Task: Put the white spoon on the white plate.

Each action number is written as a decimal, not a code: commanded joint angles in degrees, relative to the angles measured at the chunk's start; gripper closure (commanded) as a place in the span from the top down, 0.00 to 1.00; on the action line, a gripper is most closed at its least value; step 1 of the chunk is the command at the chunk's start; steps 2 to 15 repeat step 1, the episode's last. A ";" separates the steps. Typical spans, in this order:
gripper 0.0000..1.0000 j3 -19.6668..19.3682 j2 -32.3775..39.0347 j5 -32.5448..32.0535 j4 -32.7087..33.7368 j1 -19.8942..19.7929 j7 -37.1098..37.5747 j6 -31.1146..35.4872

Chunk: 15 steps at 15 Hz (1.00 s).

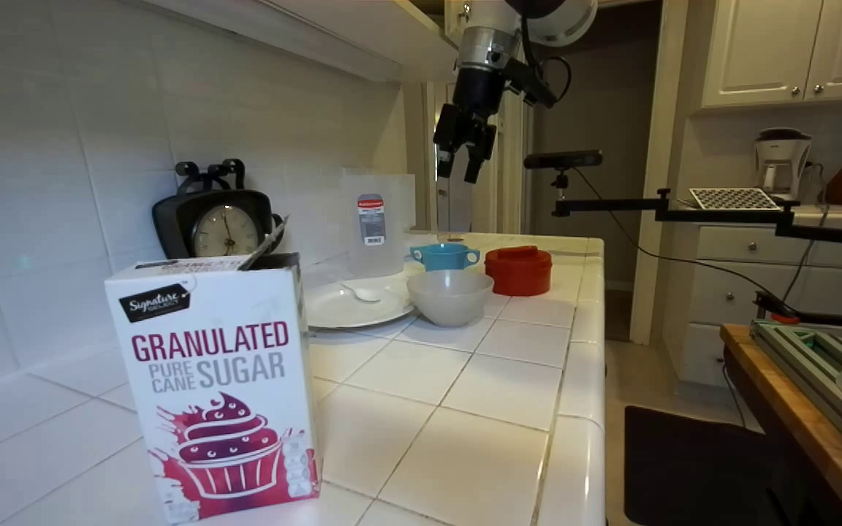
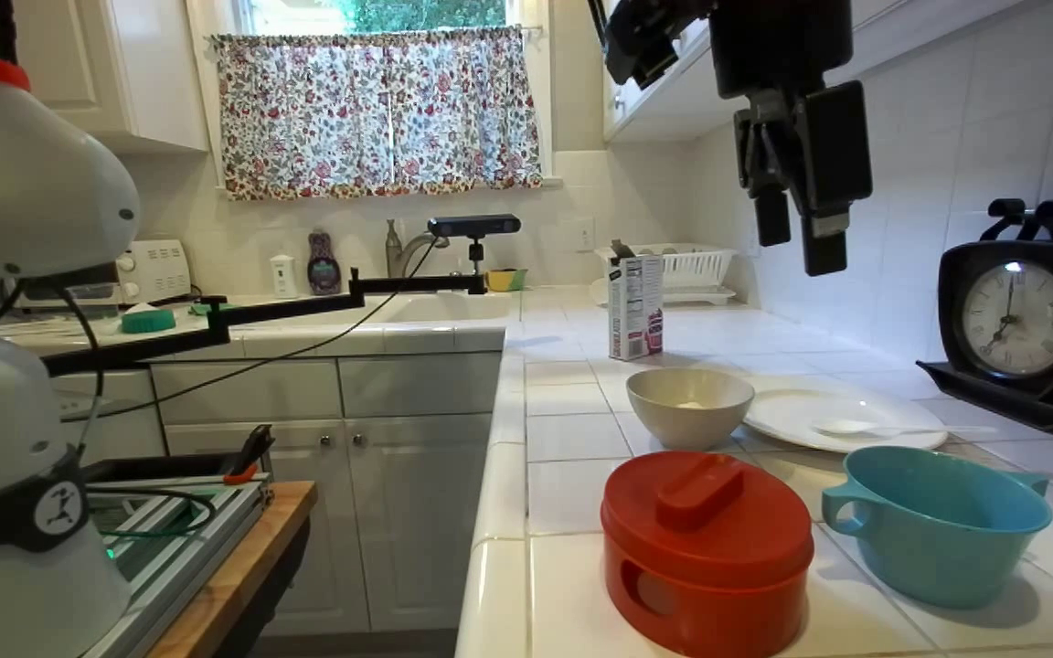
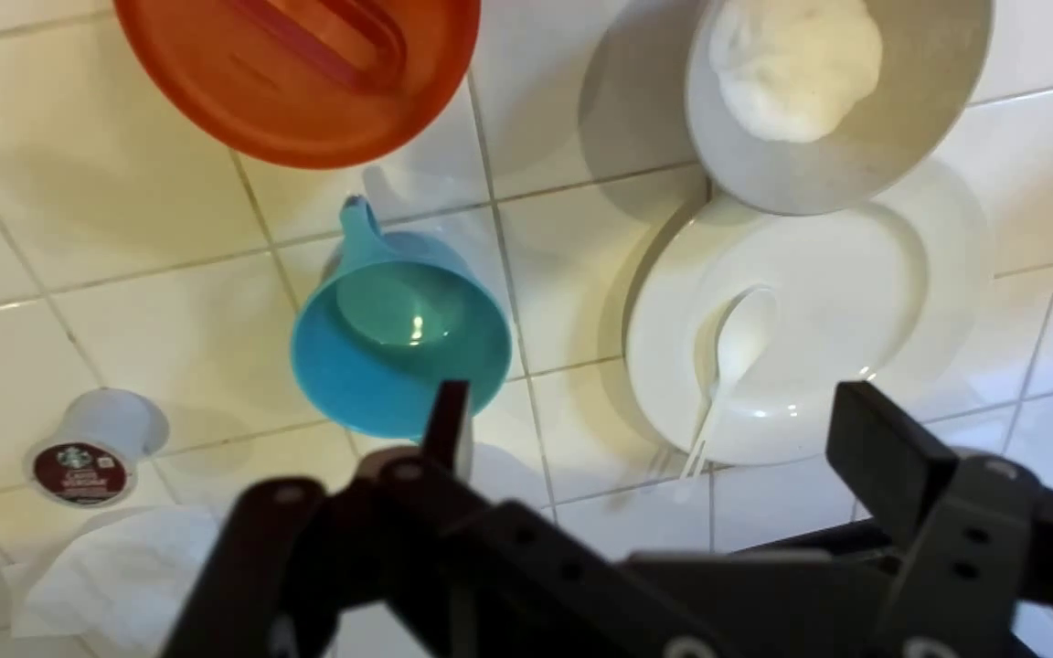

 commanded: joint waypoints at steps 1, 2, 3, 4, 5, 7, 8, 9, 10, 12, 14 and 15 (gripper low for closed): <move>1.00 -11.44 0.23 -0.42 0.08 11.46 0.25 -0.11; 1.00 -11.44 0.23 -0.42 0.08 11.46 0.25 -0.11; 1.00 -11.44 0.23 -0.42 0.08 11.46 0.25 -0.11; 1.00 -11.44 0.23 -0.42 0.08 11.46 0.25 -0.11; 1.00 -11.44 0.23 -0.42 0.08 11.46 0.25 -0.11; 1.00 -11.44 0.23 -0.42 0.08 11.46 0.25 -0.11; 1.00 -11.44 0.23 -0.42 0.08 11.46 0.25 -0.11; 1.00 -11.44 0.23 -0.42 0.08 11.46 0.25 -0.11; 1.00 -11.44 0.23 -0.42 0.08 11.46 0.25 -0.11; 1.00 -11.44 0.23 -0.42 0.08 11.46 0.25 -0.11; 1.00 -11.44 0.23 -0.42 0.08 11.46 0.25 -0.11; 1.00 -11.44 0.23 -0.42 0.08 11.46 0.25 -0.11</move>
